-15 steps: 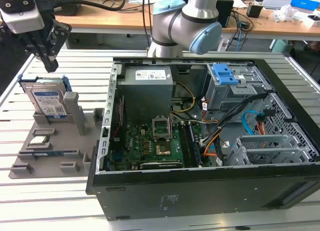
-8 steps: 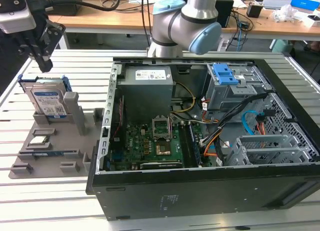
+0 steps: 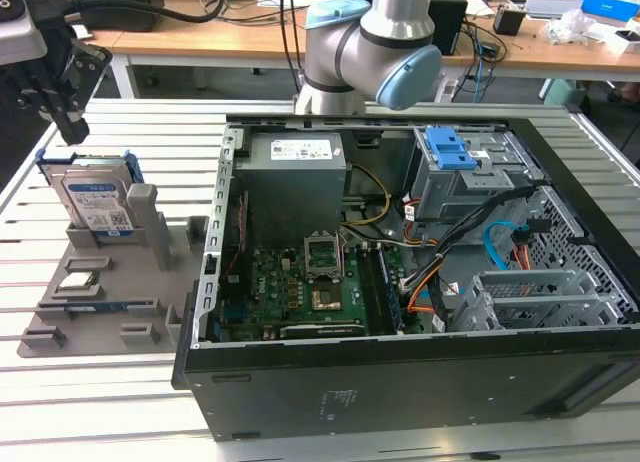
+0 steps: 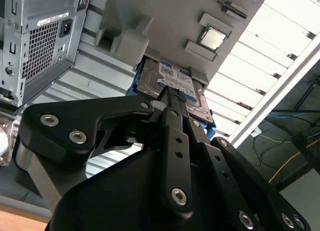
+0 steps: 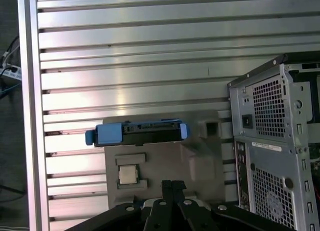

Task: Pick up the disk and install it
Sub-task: 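Reach for the disk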

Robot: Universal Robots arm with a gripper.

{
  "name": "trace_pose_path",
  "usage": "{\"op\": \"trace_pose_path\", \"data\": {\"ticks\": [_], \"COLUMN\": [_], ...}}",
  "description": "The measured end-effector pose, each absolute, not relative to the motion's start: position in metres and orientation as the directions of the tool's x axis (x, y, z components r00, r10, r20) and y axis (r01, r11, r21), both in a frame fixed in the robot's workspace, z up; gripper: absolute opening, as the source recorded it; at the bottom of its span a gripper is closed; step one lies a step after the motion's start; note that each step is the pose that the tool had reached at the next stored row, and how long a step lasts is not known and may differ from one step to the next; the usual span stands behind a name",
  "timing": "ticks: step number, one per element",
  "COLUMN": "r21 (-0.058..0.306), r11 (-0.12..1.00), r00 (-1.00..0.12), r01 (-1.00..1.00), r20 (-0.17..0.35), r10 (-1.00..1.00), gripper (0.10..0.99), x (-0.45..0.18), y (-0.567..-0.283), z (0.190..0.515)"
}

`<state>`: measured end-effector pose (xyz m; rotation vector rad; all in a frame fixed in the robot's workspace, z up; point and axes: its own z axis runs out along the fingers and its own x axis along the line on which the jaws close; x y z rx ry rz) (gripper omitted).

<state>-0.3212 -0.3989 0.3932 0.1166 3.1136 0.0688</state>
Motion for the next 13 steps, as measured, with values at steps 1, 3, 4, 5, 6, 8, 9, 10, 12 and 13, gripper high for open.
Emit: {"op": "trace_pose_path", "data": {"ticks": [1,3,4,5,6,8,9,10,12,13], "r21": [0.045,0.045,0.045,0.045,0.045,0.045,0.045,0.045,0.045,0.045], "r11": [0.996,0.996,0.996,0.996,0.996,0.996,0.996,0.996,0.996,0.996], "r00": [-0.997,-0.997,-0.997,-0.997,-0.997,-0.997,-0.997,-0.997,-0.997,-0.997], "r01": [0.074,0.074,0.074,0.074,0.074,0.074,0.074,0.074,0.074,0.074], "r20": [-0.023,-0.023,-0.023,-0.023,-0.023,-0.023,-0.023,-0.023,-0.023,-0.023], "r10": [0.075,0.075,0.075,0.075,0.075,0.075,0.075,0.075,0.075,0.075], "gripper": [0.106,0.106,0.106,0.106,0.106,0.106,0.106,0.106,0.106,0.106], "x": [-0.323,-0.326,-0.327,-0.329,-0.332,-0.338,-0.339,-0.34,-0.344,-0.345], "y": [-0.399,-0.399,-0.399,-0.399,-0.399,-0.399,-0.399,-0.399,-0.399,-0.399], "z": [0.393,0.393,0.393,0.393,0.393,0.393,0.393,0.393,0.393,0.393]}}
